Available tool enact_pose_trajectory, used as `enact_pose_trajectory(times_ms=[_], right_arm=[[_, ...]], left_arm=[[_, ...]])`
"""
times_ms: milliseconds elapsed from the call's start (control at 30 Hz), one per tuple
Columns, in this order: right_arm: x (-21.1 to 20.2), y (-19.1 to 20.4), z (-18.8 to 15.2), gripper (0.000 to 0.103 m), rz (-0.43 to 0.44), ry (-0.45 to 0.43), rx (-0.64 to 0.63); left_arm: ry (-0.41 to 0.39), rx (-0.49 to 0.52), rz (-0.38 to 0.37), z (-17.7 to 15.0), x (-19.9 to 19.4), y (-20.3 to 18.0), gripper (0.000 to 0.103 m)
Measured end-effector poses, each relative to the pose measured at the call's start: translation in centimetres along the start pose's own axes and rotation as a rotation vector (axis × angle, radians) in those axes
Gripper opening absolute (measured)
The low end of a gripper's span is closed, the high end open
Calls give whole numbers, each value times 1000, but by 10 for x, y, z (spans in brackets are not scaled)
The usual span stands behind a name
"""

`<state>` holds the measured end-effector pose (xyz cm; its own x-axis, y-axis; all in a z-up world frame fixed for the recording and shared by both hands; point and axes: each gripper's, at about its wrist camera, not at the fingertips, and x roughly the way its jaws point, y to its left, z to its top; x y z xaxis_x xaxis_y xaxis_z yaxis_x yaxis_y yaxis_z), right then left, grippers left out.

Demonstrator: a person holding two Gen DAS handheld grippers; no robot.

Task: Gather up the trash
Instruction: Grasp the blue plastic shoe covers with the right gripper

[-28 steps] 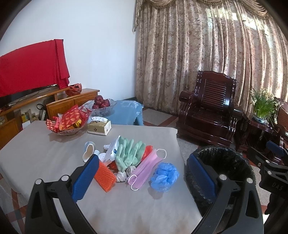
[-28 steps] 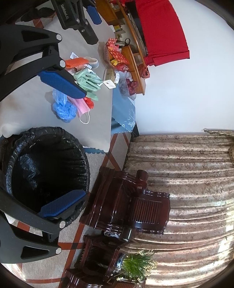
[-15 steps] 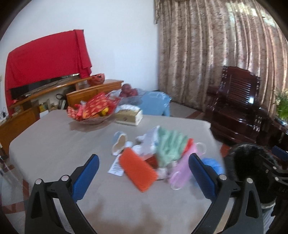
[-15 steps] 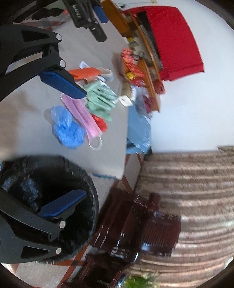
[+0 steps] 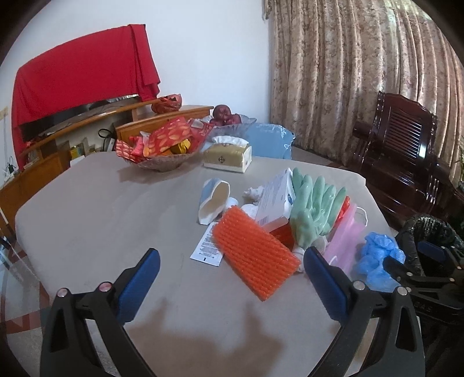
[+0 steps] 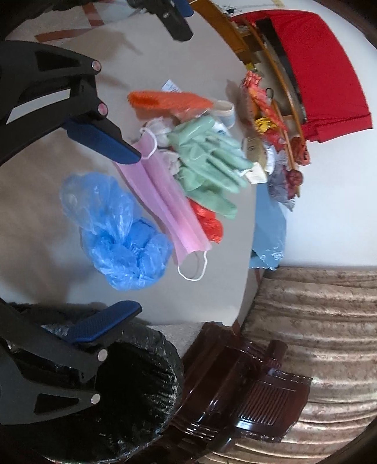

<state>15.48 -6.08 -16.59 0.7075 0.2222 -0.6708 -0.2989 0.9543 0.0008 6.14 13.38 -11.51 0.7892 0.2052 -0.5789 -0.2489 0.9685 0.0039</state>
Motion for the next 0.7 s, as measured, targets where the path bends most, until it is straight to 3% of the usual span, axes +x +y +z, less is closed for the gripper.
enact_pose_trajectory(times_ms=[300,500,567,633,700], right_arm=[[39,-9,-5,91,-26,109,-6],[52,-10,-14,68,11,168,-12],[51,-12,-13,55,16,164,-17],[51,-14,-12,39,90,177,-8],[49,-13,-11,33,95,174,-19]], left_arm=[[40,0,-23,-2,21,-4,91],[62,24,-61,-4,31,-19,85],[66,29,-79,-4,34,-26,82],[74,33,-96,-4,36,-31,79],[85,36,-116,-5,38,-40,74]])
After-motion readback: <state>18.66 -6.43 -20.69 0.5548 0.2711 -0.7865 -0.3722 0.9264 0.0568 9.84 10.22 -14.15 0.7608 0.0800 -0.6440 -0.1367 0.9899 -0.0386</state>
